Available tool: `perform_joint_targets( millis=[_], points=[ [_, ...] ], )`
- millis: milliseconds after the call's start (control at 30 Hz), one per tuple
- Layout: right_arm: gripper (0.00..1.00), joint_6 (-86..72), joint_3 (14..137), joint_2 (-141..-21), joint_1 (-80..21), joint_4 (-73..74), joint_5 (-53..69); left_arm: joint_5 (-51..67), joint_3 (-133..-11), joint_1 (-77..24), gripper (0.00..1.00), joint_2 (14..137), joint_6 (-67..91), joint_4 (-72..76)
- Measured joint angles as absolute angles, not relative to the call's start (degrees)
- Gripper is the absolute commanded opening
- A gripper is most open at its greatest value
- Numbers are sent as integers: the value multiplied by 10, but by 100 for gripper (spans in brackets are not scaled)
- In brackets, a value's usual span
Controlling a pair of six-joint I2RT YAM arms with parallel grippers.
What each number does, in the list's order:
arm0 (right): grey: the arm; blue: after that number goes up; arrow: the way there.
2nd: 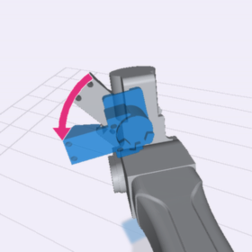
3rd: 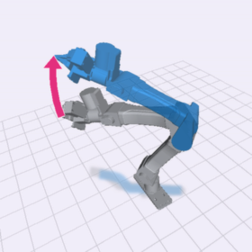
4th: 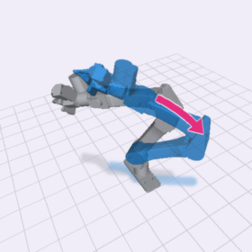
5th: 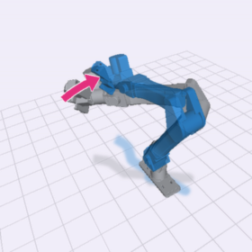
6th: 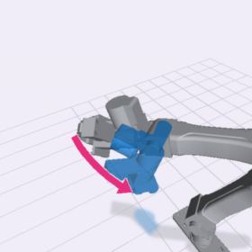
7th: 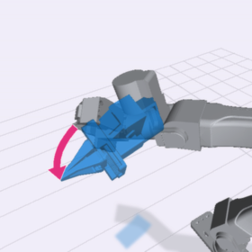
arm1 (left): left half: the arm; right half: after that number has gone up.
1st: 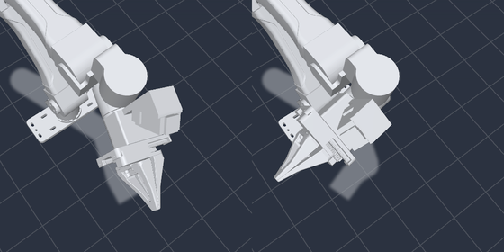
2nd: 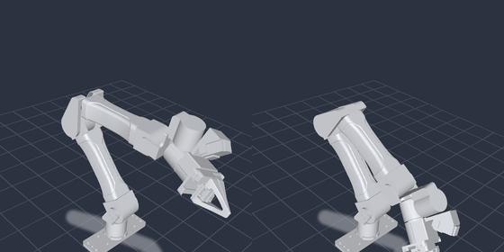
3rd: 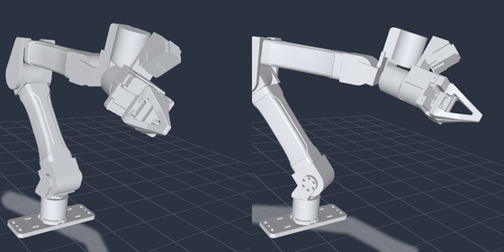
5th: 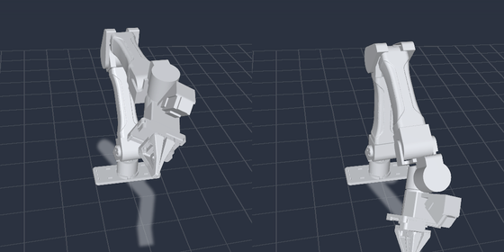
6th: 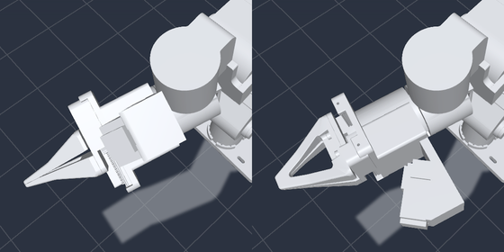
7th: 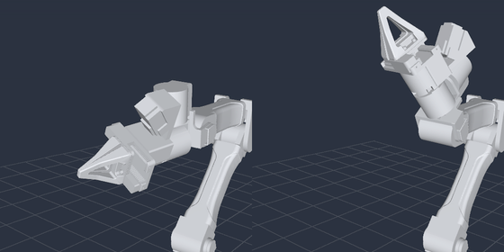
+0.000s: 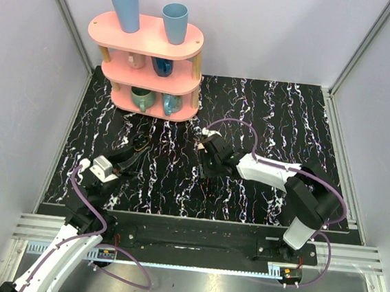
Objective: Insert the wireless bluetooth earbuds into the charging case
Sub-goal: Place the right earbud at the center of the board.
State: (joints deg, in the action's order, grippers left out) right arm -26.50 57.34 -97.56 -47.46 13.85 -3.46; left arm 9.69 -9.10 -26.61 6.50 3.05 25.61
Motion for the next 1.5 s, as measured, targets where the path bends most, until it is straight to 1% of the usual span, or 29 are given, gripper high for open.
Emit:
perform_joint_targets(
  millis=[67, 100, 200, 233, 500, 1000, 1500],
  points=[
    [43, -260, 573, -976, -476, 128, -5, 97, -91, -266, 0, 65, 30, 256],
    [40, -259, 573, -976, -477, 124, 4, 98, -93, -266, 0, 65, 30, 256],
    [40, -260, 573, -976, -477, 119, 9, 99, -94, -266, 0, 65, 30, 256],
    [39, -261, 573, -976, -477, 119, 5, 99, -94, -266, 0, 65, 30, 256],
    [38, -267, 563, -978, -477, 135, -60, 104, -97, -266, 0, 75, 30, 256],
    [37, -275, 562, -997, -482, 138, -59, 114, -101, -266, 0, 81, 30, 256],
    [36, -314, 566, -993, -535, 178, -82, 117, -101, -266, 0, 82, 30, 256]
  ],
)
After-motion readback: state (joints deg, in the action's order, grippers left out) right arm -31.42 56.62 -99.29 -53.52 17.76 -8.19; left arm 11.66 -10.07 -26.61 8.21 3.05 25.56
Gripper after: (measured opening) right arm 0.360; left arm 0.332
